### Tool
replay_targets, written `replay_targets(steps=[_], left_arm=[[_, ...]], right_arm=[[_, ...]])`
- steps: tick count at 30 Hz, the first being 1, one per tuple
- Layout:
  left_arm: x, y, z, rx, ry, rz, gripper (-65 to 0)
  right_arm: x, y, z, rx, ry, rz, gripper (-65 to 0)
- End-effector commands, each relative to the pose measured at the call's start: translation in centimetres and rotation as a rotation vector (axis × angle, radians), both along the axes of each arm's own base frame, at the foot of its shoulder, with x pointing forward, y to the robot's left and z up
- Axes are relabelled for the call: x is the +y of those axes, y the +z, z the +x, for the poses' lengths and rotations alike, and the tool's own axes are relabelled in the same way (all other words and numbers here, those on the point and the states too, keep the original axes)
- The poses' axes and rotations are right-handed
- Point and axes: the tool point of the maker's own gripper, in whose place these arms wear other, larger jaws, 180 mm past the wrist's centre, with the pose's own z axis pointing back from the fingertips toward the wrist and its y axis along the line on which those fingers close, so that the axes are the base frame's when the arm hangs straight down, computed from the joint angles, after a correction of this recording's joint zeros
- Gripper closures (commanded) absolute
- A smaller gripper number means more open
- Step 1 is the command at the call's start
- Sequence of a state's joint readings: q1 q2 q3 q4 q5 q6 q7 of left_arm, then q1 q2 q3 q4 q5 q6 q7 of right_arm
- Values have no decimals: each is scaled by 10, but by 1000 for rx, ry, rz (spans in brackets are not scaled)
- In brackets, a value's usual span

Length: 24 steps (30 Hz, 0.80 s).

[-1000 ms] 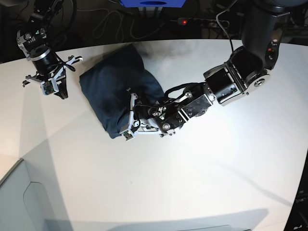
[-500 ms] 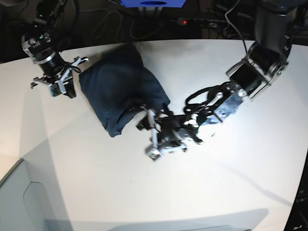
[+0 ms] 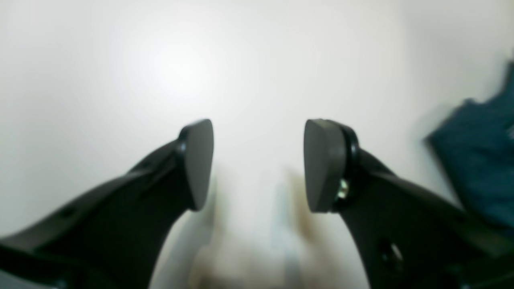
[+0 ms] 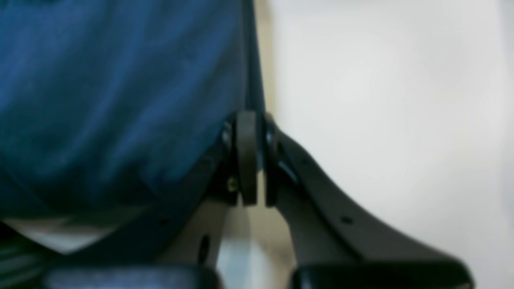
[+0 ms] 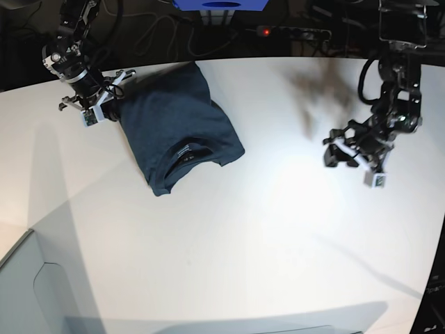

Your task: Fold the T-shirt properly

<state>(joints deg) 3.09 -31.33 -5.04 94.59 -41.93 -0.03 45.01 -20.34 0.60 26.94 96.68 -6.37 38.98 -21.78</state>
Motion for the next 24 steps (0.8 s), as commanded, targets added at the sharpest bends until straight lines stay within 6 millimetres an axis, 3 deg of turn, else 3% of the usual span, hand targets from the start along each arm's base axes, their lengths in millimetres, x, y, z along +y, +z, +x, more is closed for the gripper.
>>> replay_targets(steps=[1, 3, 7, 15, 20, 24], left_arm=[[3, 21, 8, -73, 11, -13, -344], [22, 25, -1, -81, 64, -4, -344], [38, 27, -12, -82, 108, 11, -344], [41, 9, -36, -17, 114, 18, -341], [37, -4, -51, 24, 123, 3, -234], [52, -4, -69, 26, 207, -11, -152]], right_arm=[[10, 10, 4, -42, 34, 29, 0], [21, 6, -3, -25, 60, 42, 0], [33, 2, -11, -4, 91, 58, 0], [48, 11, -24, -22, 129, 72, 0], [47, 17, -31, -47, 123, 83, 0], [25, 14, -41, -26, 65, 54, 0]])
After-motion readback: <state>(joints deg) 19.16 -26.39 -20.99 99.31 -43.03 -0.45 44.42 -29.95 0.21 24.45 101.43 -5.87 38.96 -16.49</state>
